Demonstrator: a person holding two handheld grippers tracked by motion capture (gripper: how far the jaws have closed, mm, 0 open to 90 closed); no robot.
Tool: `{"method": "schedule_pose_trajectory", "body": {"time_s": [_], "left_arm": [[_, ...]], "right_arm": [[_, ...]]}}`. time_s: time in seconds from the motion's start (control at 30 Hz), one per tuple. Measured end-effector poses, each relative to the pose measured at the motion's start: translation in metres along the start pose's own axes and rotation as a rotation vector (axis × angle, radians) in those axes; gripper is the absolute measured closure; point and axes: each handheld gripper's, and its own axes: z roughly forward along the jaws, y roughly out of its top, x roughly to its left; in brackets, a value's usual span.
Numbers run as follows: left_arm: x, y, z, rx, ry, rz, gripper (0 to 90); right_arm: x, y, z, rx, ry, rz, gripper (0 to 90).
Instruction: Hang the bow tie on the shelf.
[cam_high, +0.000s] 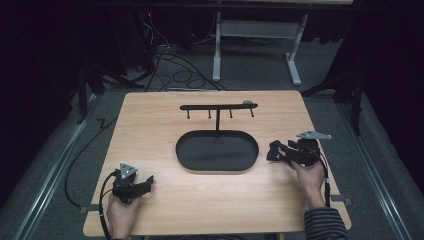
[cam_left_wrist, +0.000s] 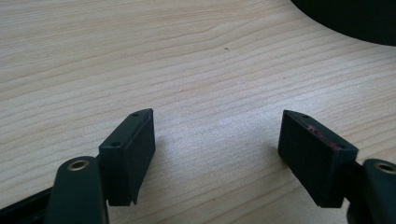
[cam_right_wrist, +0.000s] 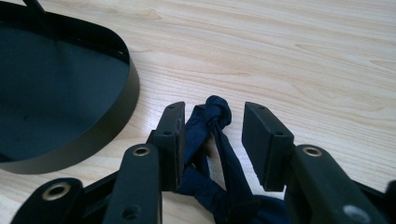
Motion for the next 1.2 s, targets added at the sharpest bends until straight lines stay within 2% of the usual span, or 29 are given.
{"method": "schedule_pose_trajectory", "body": {"time_s": [0.23,0.37,0.47,0.67,0.8,0.9,1.2], "left_arm": [[0.000,0.000,0.000,0.000,0.000,0.000,27.8],[0.000,0.000,0.000,0.000,0.000,0.000,27.8],[0.000,0.000,0.000,0.000,0.000,0.000,27.8],[0.000,0.000,0.000,0.000,0.000,0.000,27.8],[0.000,0.000,0.000,0.000,0.000,0.000,27.8],[0.000,0.000,0.000,0.000,0.000,0.000,27.8],[0.000,0.000,0.000,0.000,0.000,0.000,27.8]], "right_arm": [[-0.003,0.004,0.010,0.020,0.006,0.010,63.0],[-0.005,0.002,0.020,0.057,0.005,0.018,64.4],[-0.006,0.001,0.023,0.066,0.004,0.019,65.5],[-0.009,-0.001,0.031,0.101,0.000,0.032,73.3],[-0.011,-0.002,0.033,0.112,0.009,0.027,82.2],[-0.010,-0.002,0.032,0.108,0.010,0.022,89.7],[-0.008,0.001,0.019,0.057,0.021,0.005,90.0]]}}
